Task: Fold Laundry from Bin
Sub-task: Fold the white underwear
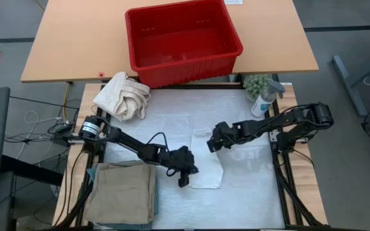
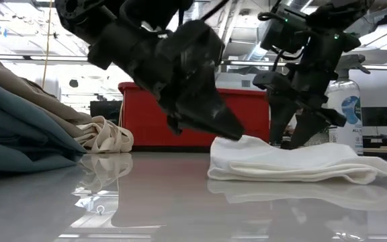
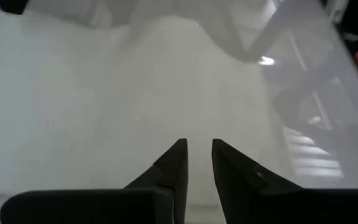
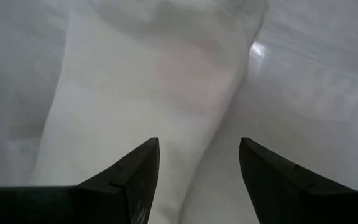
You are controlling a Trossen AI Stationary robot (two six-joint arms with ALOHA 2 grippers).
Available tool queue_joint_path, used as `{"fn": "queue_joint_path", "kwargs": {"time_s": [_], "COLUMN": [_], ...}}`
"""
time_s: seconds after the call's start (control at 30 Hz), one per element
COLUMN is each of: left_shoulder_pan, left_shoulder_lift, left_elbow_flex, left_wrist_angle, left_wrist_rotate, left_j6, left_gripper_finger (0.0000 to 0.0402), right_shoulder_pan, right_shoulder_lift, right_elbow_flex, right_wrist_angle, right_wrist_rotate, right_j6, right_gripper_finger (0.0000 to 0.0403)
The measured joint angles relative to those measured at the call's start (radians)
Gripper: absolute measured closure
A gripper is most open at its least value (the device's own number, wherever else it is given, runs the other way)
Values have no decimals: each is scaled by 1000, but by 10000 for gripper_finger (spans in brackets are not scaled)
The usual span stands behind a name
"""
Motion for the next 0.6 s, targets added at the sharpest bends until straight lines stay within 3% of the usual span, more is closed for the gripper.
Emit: {"fn": "queue_joint_path", "kwargs": {"time_s": [0.2, 0.6], "left_shoulder_pan": [-13, -16], "left_shoulder_lift": [8, 48], "left_elbow_flex": [0, 0], "left_wrist_angle": [4, 32], "left_wrist_rotate": [-93, -98], "left_j6": [47, 27], "left_gripper_finger": [338, 338], "right_shoulder_pan": [1, 29], "right_shoulder_lift": [0, 41], "right_elbow_flex": [-2, -4], "right_wrist_angle": [18, 55], "right_wrist_rotate": [1, 1], "right_j6": [-8, 0], "right_gripper_finger": [158, 159]}}
